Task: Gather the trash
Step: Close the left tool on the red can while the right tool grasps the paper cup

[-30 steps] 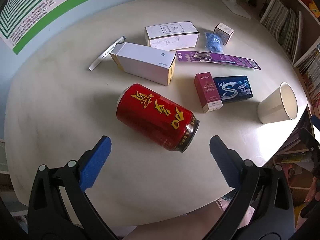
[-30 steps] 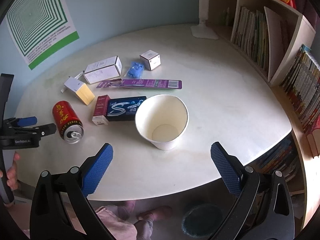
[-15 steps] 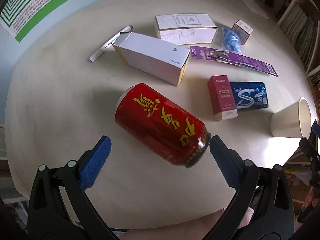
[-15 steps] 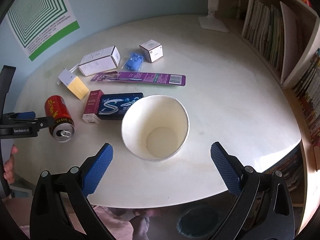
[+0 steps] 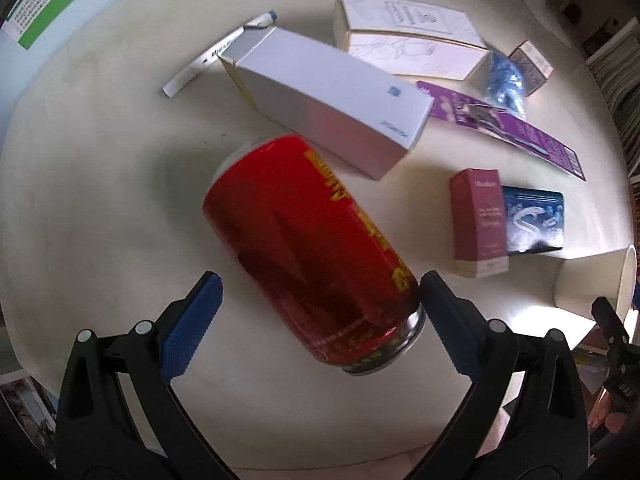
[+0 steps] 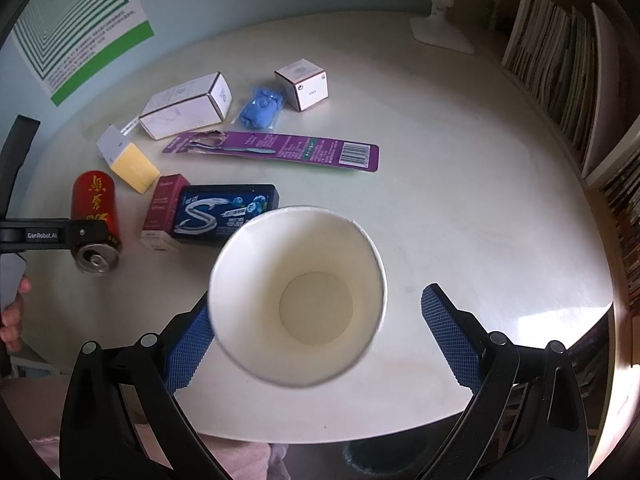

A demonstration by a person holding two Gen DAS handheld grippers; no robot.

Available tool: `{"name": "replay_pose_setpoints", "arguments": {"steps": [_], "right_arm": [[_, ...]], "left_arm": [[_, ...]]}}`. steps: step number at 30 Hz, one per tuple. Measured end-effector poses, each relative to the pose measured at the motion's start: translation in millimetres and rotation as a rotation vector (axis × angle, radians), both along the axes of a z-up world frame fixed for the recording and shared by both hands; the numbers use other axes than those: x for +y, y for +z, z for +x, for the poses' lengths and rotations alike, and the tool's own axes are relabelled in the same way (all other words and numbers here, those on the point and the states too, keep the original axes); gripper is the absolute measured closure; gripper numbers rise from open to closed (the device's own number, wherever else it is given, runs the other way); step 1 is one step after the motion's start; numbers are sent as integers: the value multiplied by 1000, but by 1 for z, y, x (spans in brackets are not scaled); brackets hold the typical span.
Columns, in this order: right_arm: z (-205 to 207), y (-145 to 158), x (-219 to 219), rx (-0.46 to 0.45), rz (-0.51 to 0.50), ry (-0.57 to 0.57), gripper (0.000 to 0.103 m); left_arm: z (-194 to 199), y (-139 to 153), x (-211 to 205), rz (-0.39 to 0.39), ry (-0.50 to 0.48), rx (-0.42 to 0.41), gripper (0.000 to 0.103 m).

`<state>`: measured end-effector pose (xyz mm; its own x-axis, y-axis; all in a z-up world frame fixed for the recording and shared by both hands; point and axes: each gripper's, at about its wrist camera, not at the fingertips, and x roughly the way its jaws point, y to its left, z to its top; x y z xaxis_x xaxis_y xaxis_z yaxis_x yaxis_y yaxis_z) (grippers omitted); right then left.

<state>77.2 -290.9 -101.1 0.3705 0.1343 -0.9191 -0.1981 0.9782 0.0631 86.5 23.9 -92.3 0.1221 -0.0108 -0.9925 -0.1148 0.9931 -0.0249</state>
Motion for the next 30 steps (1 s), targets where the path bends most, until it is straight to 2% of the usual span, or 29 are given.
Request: {"name": "replay_pose_setpoints", "arguments": {"steps": [10, 12, 13, 14, 16, 21, 22, 30], "right_arm": [[12, -7, 7, 0, -19, 6, 8], [12, -7, 7, -5, -20, 4, 9], [12, -7, 7, -9, -16, 3, 13], [12, -7, 7, -9, -14, 1, 25], [13, -10, 7, 9, -9, 2, 34], [10, -8, 11, -3, -24, 11, 39], [9, -7, 12, -6, -27, 12, 44], [2, 8, 14, -44, -21, -1, 47]], "left_arm": [[8, -9, 11, 35, -40, -18, 7], [8, -12, 12, 35, -48, -20, 12], [9, -12, 8, 36, -50, -20, 19], [12, -13, 8, 35, -55, -19, 23], [13, -15, 11, 32, -61, -12, 27], [10, -25, 20, 39, -65, -30, 28], [10, -26, 21, 40, -70, -35, 29], [-2, -22, 27, 62, -100, -87, 29]]}}
